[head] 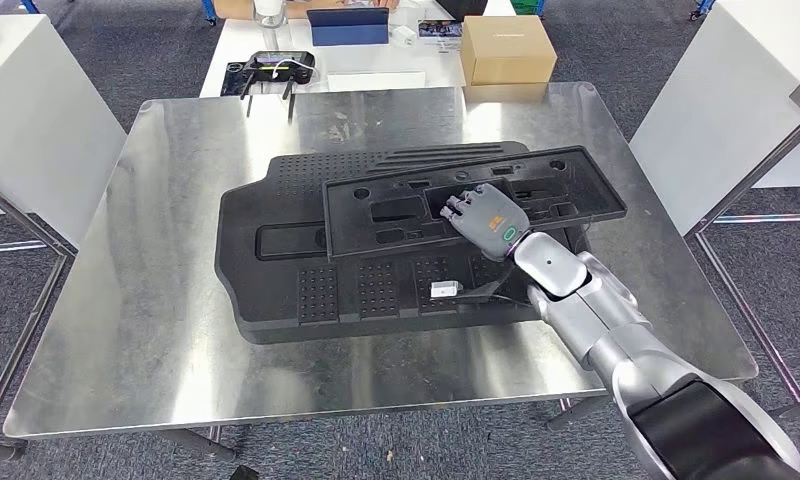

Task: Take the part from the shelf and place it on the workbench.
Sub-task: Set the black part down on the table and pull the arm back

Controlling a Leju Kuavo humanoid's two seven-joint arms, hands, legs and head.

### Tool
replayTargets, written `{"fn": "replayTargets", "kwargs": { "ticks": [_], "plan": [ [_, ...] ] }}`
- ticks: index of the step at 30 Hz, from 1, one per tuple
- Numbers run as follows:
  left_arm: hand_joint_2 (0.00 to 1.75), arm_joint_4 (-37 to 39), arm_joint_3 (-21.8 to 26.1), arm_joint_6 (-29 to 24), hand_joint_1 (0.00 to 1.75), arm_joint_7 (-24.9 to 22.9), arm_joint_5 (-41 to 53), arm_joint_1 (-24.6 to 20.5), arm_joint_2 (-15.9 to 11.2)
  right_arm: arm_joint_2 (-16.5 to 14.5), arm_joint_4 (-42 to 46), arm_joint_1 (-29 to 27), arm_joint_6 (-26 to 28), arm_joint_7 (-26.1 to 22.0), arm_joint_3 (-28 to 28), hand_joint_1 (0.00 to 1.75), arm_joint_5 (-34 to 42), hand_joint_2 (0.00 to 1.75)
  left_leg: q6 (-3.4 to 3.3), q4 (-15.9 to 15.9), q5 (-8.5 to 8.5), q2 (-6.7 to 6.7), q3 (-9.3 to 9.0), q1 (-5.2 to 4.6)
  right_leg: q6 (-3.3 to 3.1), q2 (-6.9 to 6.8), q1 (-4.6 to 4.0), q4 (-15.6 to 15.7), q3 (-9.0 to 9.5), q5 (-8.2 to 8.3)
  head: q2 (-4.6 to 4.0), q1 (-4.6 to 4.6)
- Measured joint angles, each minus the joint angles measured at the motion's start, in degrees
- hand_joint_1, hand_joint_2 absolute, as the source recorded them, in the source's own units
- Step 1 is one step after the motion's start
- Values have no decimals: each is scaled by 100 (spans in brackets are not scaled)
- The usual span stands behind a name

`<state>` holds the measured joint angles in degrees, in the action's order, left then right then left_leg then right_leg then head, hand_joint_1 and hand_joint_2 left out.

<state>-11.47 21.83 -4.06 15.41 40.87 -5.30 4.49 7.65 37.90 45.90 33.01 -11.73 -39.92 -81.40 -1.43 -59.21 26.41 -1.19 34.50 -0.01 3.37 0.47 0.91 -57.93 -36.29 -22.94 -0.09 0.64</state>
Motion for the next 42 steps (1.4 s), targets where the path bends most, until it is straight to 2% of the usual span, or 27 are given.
{"fn": "replayTargets", "kwargs": {
  "ticks": [8,12,18,22,28,34,36,38,40,42],
  "plan": [
    [175,0,15,-29,0,20,53,-7,1,-237,-258,223,77,-144,-122,175,96,175,0,0,1,2,-3,-6,0,1,5,0,0,0,0,1],
    [175,0,15,-23,0,36,121,-8,7,-343,-331,260,119,-136,-205,0,115,0,0,0,1,1,-4,-5,0,0,4,0,0,0,0,1],
    [175,0,13,-111,0,9,216,-13,8,-409,-469,289,263,-69,-259,0,277,0,0,0,0,1,-8,-7,0,1,6,0,3,0,0,-1],
    [0,0,14,-186,0,-30,218,-30,8,-411,-524,286,310,-54,-262,0,328,0,0,0,0,2,-9,-9,0,1,7,1,4,0,0,-1],
    [0,0,17,-207,0,-38,224,-54,8,-422,-587,280,305,-35,-261,0,435,0,0,0,1,2,-10,-9,0,1,7,1,4,0,0,0],
    [0,0,31,-213,0,-66,291,-73,8,-496,-562,151,225,-331,-46,0,1172,0,0,0,1,2,-10,-8,0,1,6,1,5,0,0,1],
    [0,0,38,-213,0,-70,296,-76,8,-526,-511,94,46,-483,34,0,1484,0,0,0,0,2,-10,-8,0,1,6,0,6,0,0,-1],
    [0,0,60,-205,0,-56,297,-76,8,-587,-330,-30,-521,-772,211,0,2259,0,0,0,1,2,-10,-8,0,1,6,0,7,0,0,-1],
    [0,0,98,-180,0,-20,297,-76,9,-679,45,-231,-1414,-1008,462,0,3266,0,0,1,1,3,-10,-8,0,2,6,0,7,0,0,-1],
    [0,0,144,-161,0,17,297,-74,10,-761,479,-414,-2144,-1083,644,0,3952,0,0,1,1,4,-11,-8,0,2,6,0,5,0,0,0]
  ]
}}
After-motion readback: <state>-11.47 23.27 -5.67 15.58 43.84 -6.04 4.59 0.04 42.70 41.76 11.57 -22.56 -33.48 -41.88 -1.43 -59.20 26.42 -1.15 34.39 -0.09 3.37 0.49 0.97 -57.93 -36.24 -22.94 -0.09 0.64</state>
